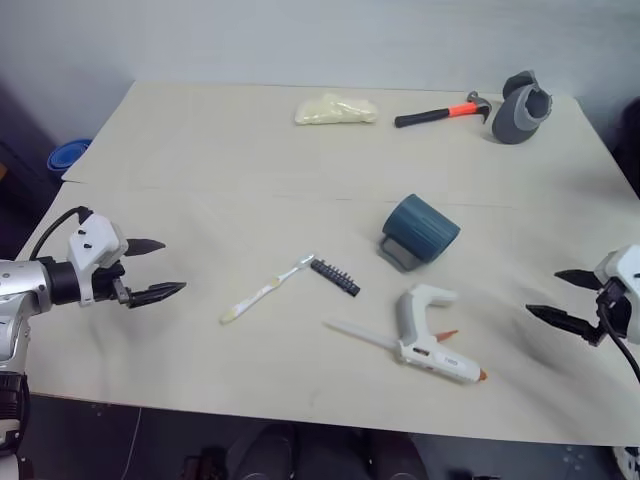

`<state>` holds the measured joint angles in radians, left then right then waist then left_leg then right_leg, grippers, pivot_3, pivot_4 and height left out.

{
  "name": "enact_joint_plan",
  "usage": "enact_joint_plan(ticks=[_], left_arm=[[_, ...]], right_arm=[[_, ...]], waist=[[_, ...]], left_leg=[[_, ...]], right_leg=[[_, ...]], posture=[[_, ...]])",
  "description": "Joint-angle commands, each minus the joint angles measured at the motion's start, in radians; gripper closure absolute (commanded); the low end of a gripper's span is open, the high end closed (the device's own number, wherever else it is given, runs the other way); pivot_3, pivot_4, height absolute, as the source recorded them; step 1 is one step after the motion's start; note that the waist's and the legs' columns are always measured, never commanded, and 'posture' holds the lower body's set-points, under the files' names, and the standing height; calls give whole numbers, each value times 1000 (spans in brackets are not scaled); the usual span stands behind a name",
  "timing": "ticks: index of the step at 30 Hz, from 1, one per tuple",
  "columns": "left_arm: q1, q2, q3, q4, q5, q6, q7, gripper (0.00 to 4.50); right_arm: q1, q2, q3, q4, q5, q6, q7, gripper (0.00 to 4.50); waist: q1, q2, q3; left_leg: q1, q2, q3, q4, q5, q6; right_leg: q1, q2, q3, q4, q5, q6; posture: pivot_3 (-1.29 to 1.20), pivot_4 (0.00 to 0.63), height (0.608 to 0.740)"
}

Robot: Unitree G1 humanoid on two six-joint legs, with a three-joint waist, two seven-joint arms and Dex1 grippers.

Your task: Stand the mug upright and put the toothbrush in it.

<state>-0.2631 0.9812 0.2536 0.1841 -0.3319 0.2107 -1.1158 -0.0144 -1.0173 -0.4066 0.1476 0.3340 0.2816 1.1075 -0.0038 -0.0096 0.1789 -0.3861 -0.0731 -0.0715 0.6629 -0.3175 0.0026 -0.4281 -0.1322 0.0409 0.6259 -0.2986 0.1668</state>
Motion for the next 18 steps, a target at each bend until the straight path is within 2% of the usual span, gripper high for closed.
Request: enact_joint_plan(ticks=[1,13,18], left_arm=[[8,11,1,-11,21,-34,0,10],[2,-3,6,-23,0,0,0,10],[1,-17,6,-41,-6,32,13,10]], right_arm=[[-9,-1,-11,-6,2,-23,-2,0],[5,-13,-2,0,-11,-34,-6,0],[-1,-19,-14,-27,38,41,20,0]], waist=[[0,0,0],[0,0,0],[0,0,0]], left_leg=[[0,0,0,0,0,0],[0,0,0,0,0,0],[0,0,0,0,0,0]], right_leg=[[0,0,0,0,0,0],[0,0,0,0,0,0],[0,0,0,0,0,0]], posture=[[0,150,740],[0,150,740],[0,150,740]])
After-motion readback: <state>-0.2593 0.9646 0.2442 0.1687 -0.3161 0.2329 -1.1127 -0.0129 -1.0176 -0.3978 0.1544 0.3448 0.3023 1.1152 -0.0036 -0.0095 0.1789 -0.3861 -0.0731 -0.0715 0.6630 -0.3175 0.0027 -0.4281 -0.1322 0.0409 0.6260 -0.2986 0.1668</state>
